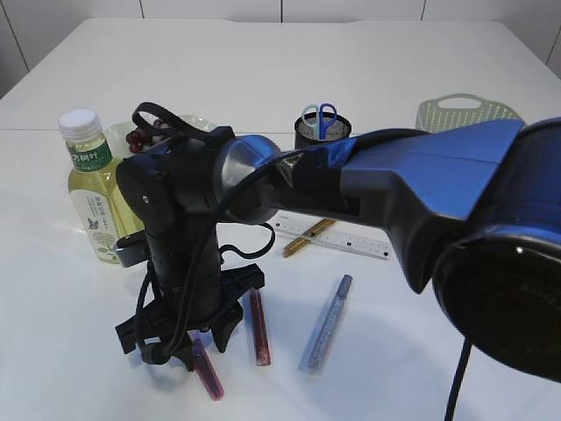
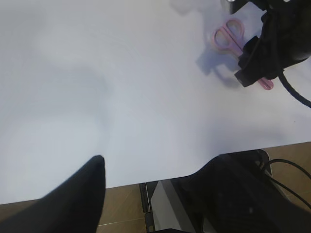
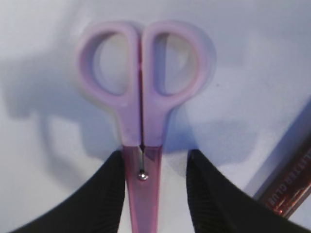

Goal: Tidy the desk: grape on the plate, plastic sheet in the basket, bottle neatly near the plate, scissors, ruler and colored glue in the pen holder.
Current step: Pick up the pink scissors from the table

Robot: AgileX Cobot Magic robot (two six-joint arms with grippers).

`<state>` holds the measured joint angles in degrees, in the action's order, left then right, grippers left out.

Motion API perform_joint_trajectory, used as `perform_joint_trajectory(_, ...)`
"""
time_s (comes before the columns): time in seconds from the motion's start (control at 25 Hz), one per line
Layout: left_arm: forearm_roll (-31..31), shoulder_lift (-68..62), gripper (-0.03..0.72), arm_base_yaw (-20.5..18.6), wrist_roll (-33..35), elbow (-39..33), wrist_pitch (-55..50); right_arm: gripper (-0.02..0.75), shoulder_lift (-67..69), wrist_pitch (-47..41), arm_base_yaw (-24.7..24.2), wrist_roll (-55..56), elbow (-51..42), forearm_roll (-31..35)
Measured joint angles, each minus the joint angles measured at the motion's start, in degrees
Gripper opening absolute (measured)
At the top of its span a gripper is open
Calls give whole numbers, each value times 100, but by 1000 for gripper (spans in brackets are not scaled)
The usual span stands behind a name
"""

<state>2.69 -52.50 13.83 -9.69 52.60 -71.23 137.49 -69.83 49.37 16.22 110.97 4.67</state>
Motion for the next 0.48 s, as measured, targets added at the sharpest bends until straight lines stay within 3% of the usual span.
perform_joint_trajectory(0.48, 0, 0, 505, 0, 0, 0, 0, 321, 0, 0, 0, 0, 0, -25)
